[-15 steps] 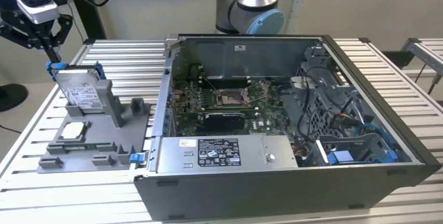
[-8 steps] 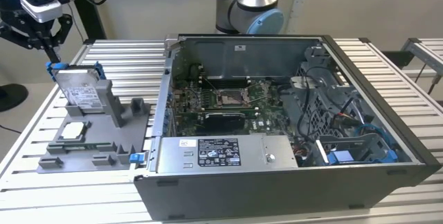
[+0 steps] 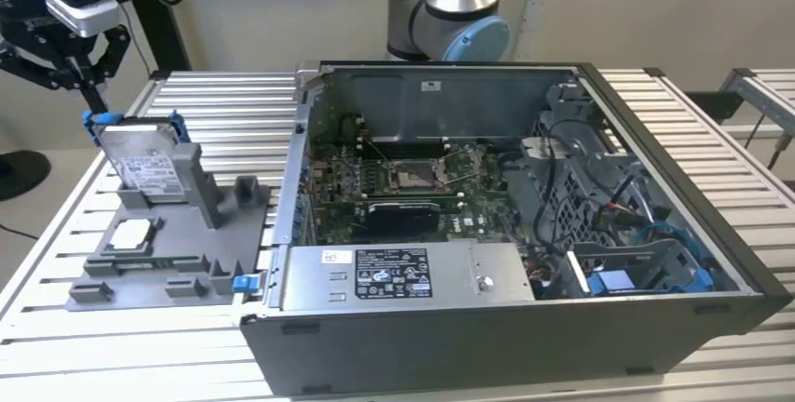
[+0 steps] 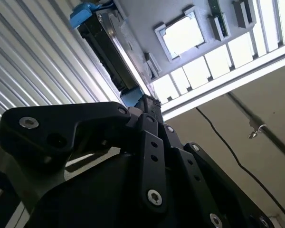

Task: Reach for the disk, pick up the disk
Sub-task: 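Pick up the disk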

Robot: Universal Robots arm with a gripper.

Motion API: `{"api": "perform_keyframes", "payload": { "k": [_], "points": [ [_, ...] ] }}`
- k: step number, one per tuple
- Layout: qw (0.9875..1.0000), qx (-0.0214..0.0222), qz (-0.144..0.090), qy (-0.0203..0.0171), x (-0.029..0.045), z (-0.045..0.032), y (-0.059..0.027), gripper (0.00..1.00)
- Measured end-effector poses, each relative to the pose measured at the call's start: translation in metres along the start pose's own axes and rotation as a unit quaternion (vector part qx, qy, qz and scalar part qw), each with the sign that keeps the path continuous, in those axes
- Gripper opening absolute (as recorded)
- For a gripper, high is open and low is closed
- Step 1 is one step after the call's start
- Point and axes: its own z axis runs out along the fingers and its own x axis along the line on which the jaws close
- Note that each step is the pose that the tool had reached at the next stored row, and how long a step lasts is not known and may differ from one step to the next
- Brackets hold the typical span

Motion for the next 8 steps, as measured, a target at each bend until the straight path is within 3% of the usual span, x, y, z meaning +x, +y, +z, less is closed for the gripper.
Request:
{"api": "perform_keyframes", "payload": {
  "k": [4, 8],
  "points": [
    [0.9995, 0.0005, -0.030, 0.0012, 0.0000, 0.0000, 0.0000, 0.00],
    [0.9981, 0.0012, -0.061, 0.0025, 0.0001, 0.0000, 0.0000, 0.00]
  ]
}}
